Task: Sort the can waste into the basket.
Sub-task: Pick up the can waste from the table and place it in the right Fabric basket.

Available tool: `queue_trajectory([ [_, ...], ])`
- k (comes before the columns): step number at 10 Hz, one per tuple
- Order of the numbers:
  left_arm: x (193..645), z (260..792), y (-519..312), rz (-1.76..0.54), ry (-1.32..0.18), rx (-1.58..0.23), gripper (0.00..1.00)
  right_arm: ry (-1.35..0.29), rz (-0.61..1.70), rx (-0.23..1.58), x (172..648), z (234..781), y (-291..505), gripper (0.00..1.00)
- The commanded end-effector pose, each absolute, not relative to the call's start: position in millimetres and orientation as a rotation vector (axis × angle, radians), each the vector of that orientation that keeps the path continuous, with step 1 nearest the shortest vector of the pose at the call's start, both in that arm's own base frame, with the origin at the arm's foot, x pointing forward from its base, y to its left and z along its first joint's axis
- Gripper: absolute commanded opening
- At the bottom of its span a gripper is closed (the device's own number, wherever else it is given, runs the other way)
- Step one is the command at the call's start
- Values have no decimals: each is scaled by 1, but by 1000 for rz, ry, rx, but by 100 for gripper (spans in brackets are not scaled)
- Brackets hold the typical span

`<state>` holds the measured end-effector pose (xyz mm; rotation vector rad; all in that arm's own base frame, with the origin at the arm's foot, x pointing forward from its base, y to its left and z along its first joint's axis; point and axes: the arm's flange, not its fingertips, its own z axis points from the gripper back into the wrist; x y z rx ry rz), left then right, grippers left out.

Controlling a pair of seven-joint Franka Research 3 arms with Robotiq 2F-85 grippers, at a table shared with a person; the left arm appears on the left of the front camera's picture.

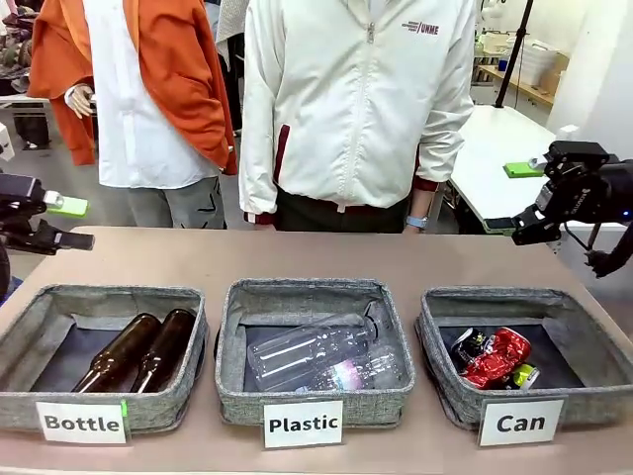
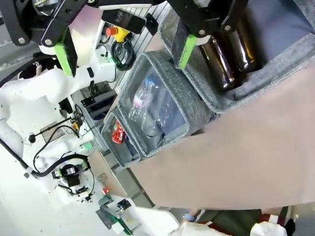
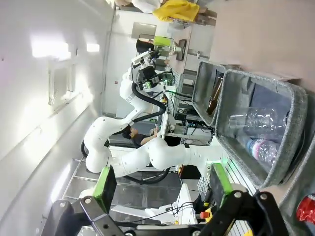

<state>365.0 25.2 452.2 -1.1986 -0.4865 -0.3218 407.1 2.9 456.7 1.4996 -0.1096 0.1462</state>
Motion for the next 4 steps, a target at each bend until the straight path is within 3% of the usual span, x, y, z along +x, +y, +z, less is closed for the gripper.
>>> queue_trajectory([
  [1,365,452,29,-314,-503,-1206,100,-108,161,1487,405,459,2,100],
  [4,365,452,29,-314,-503,-1206,100,-108,161,1487,405,459,2,100],
])
